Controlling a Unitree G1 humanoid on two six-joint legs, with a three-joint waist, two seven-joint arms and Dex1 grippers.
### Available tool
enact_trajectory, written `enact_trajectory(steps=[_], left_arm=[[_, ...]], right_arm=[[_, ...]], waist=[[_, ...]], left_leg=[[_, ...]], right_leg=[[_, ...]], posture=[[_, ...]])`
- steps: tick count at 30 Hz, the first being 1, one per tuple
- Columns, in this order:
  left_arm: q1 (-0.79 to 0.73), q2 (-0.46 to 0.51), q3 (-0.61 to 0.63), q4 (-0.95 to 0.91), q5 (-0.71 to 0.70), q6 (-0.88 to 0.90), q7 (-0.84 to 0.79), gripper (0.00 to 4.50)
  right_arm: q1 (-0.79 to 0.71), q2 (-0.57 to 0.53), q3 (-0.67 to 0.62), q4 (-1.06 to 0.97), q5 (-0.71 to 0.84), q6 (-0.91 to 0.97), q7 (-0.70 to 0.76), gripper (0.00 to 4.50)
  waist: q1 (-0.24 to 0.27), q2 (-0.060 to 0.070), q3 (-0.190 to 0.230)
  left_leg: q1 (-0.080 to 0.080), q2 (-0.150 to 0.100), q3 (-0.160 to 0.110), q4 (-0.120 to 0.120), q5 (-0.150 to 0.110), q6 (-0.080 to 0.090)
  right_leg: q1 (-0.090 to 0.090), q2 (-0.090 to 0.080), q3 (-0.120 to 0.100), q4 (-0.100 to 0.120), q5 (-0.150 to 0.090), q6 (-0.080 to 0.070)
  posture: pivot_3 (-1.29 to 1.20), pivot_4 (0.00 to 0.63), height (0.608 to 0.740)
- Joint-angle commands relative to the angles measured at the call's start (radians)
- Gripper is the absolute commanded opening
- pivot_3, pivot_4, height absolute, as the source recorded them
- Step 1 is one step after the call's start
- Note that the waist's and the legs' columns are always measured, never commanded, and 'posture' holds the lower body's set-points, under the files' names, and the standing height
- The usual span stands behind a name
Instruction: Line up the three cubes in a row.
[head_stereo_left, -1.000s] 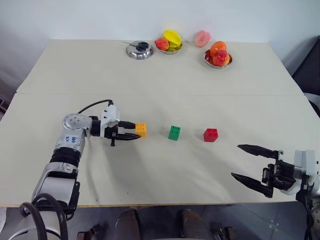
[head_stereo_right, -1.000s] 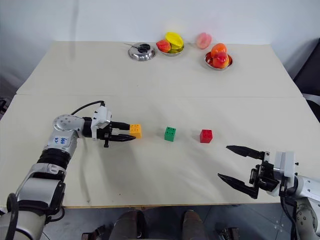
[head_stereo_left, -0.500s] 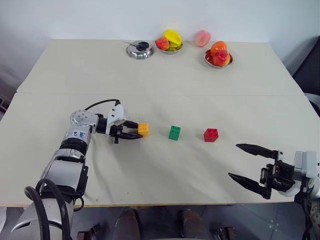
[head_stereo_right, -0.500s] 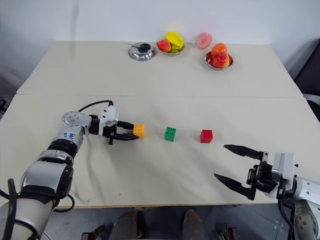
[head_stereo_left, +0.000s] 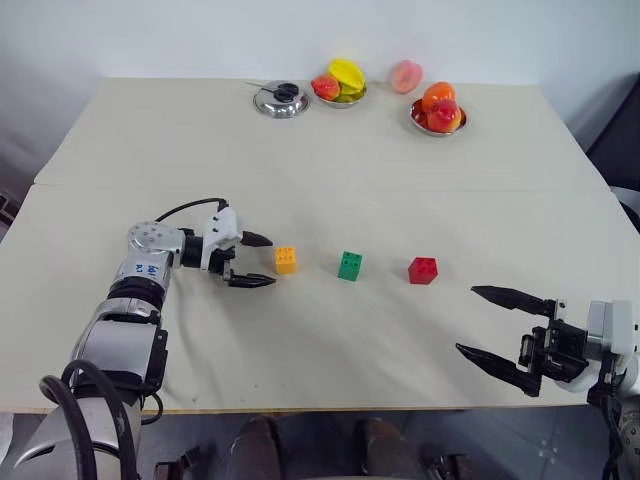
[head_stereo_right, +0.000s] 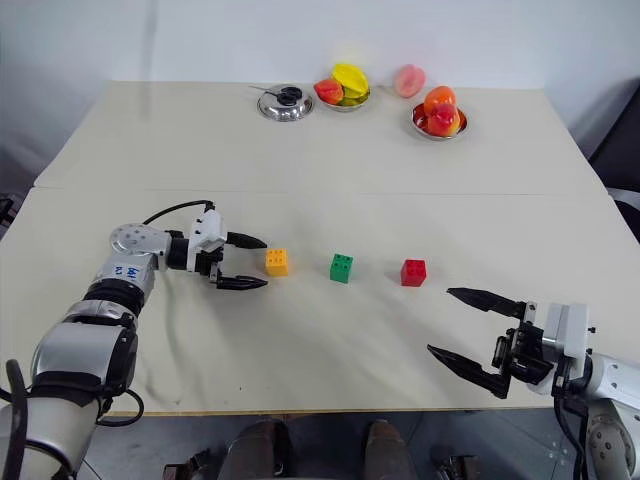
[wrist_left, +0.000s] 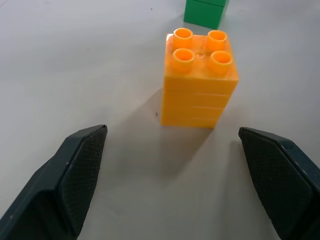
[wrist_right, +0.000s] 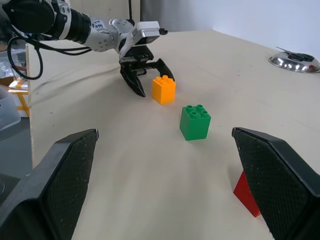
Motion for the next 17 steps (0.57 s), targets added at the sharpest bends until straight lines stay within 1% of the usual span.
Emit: enact_trajectory(steps=[1,3,6,9,11,14,17], left_arm=[[0.132,0.12,0.101,-0.185,-0.103,0.048,-0.032,4.48],[0.241,0.165,0.153,-0.315,-0.16,0.117,-0.023,4.48],[0.438,0.217,0.243,-0.517,-0.221,0.196,0.042,4.48],[0.636,0.227,0.324,-0.737,-0.293,0.306,0.105,4.48],[0.754,0.216,0.361,-0.864,-0.323,0.334,0.137,4.48],[0.84,0.2,0.38,-0.97,-0.324,0.358,0.206,4.48],[0.881,0.184,0.399,-1.014,-0.329,0.388,0.277,4.48]], right_arm=[[0.025,-0.026,-0.084,0.092,-0.019,-0.064,0.064,4.5],[0.026,-0.051,-0.085,0.162,-0.062,-0.116,0.122,4.5],[0.003,-0.072,-0.097,0.255,-0.073,-0.135,0.155,4.5],[-0.023,-0.088,-0.091,0.357,-0.098,-0.169,0.201,4.5],[-0.056,-0.087,-0.079,0.416,-0.108,-0.183,0.214,4.5],[-0.105,-0.087,-0.063,0.468,-0.12,-0.197,0.228,4.5],[-0.147,-0.077,-0.052,0.479,-0.117,-0.196,0.225,4.5]], waist=[[-0.011,0.0,0.0],[-0.011,0.001,0.0],[-0.012,0.001,0.001],[-0.012,0.001,0.001],[-0.01,0.001,0.001],[-0.011,0.001,0.001],[-0.012,0.001,0.001]], left_leg=[[0.0,0.0,0.0,-0.001,0.0,0.0],[0.0,0.0,0.001,-0.002,0.0,0.0],[0.0,0.0,0.002,0.0,0.0,0.0],[0.001,0.0,0.002,0.001,0.0,0.0],[0.001,0.0,0.001,0.001,0.0,0.0],[0.003,0.0,0.001,0.002,0.0,0.0],[0.005,0.0,0.001,0.002,0.0,0.0]], right_leg=[[-0.001,0.0,0.0,0.001,0.0,-0.001],[-0.002,0.0,0.0,0.001,-0.001,-0.001],[-0.002,-0.001,0.0,0.003,-0.001,-0.001],[-0.002,-0.001,0.0,0.004,-0.001,-0.001],[-0.001,-0.001,0.0,0.005,-0.001,-0.001],[0.001,-0.002,0.0,0.005,-0.001,-0.001],[0.003,-0.001,0.0,0.005,-0.001,-0.001]], posture=[[0.0,0.15,0.74],[0.0,0.15,0.74],[0.0,0.15,0.74],[0.0,0.15,0.74],[0.0,0.15,0.74],[0.0,0.15,0.74],[0.0,0.15,0.74]])
